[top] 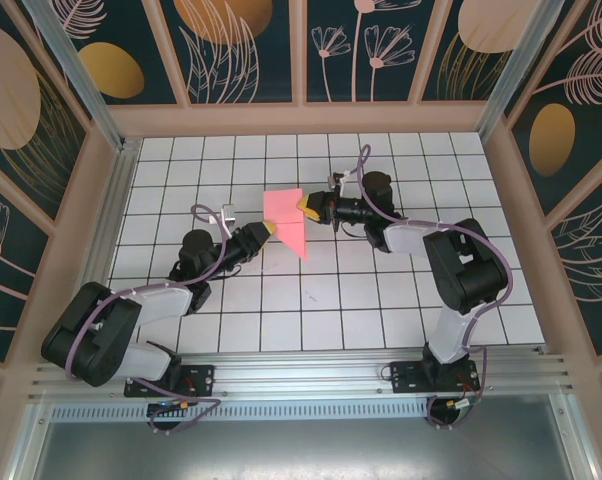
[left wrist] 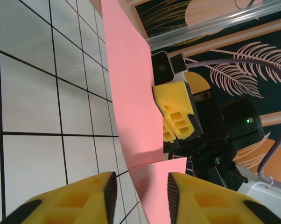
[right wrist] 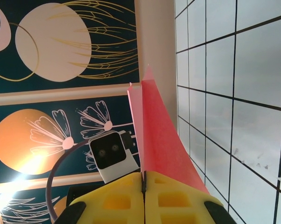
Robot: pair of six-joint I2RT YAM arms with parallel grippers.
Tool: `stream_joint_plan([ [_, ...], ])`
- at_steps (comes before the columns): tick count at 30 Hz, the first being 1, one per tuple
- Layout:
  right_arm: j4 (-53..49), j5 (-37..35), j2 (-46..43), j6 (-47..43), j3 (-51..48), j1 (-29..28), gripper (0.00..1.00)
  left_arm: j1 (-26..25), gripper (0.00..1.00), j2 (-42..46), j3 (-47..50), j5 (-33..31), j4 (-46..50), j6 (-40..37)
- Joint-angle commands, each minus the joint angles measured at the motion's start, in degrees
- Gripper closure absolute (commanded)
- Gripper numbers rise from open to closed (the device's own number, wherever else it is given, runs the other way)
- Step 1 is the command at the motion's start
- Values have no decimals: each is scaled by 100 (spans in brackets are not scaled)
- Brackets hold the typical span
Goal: Fold a paper plane with a square sheet of paper (pick it up from the middle)
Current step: Place the paper at the center of the table.
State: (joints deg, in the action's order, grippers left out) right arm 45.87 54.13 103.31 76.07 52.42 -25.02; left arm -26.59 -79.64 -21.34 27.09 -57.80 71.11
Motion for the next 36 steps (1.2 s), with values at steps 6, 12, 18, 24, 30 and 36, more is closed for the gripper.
stream_joint_plan([
  [6,379,151,-128,124,-145,-61,92,-31,92,-9,-26,-149,-316,-41],
  [12,-655,109,-155,-641,-142,-58,76,-31,100,-28,-25,-277,244,-285],
  [18,-3668,-1561,-588,-3154,143,120,56,-31,100,-146,-269,-533,1984,-1063],
  [24,-4274,-2231,-743,-4219,75,-238,59,-31,100,-402,-452,-539,2826,-1591],
  [30,-4248,-2186,-532,-4440,159,-848,69,-31,100,-564,-412,-601,3177,-1997],
  [36,-4121,-2003,-89,-4493,371,-1215,78,-24,100,-771,-585,-874,3721,-2682],
])
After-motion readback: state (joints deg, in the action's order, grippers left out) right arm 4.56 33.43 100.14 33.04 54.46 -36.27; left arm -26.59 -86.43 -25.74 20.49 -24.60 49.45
